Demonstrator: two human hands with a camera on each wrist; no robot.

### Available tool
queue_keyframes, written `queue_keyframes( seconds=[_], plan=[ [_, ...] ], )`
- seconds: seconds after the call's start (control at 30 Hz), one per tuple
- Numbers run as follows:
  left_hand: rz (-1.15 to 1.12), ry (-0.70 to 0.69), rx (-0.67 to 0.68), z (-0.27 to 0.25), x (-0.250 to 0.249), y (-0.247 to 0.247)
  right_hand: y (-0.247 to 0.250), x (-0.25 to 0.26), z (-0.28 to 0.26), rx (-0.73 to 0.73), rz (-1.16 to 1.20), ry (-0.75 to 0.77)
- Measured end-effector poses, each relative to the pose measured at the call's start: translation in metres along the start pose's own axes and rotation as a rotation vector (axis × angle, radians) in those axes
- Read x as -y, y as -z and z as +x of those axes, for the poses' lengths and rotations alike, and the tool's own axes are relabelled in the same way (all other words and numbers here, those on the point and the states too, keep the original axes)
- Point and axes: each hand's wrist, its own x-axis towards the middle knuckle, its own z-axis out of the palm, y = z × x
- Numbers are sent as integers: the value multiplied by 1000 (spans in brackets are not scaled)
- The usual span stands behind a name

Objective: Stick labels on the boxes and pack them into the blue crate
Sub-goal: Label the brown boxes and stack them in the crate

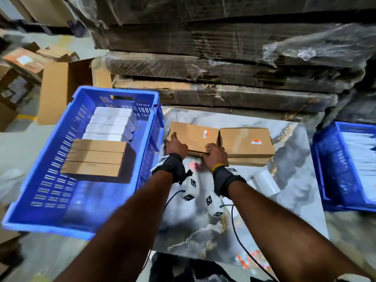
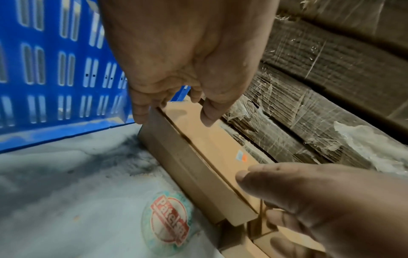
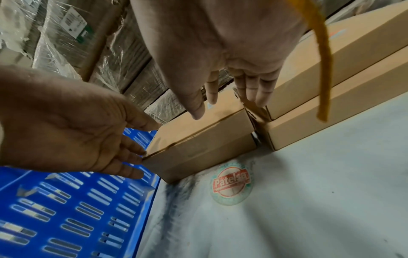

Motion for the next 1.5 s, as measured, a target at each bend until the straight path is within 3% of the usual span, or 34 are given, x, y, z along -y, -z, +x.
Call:
queue_keyframes(
  seconds=[0.17, 0.3, 0.43, 0.6, 0.8, 0.9, 1.03, 1.3, 1.5],
  plan=[
    [-67, 41, -76, 0, 5, 6, -2, -1, -1, -10, 81, -22],
    [-197, 90, -119, -20, 15, 12, 0, -2, -12, -101, 127, -21],
    [-95, 75, -75, -52, 38, 8, -3, -11, -32, -177, 125, 18],
    [76, 44, 69, -78, 82, 0, -14, -27, -64, -103, 33, 125],
    [82, 148, 261, -96, 125, -8, -31, -48, -98, 2, 29, 93],
    [96, 86, 271, -106, 129, -13, -43, -52, -109, 87, 79, 101],
    [196, 33, 302, -112, 131, -22, -69, -49, -120, 206, 12, 221],
    [610, -148, 72, -102, 142, -18, -70, -43, -124, 203, -203, 178],
    [496, -40, 249, -89, 148, -15, -66, -40, -122, 190, -211, 156]
  ],
)
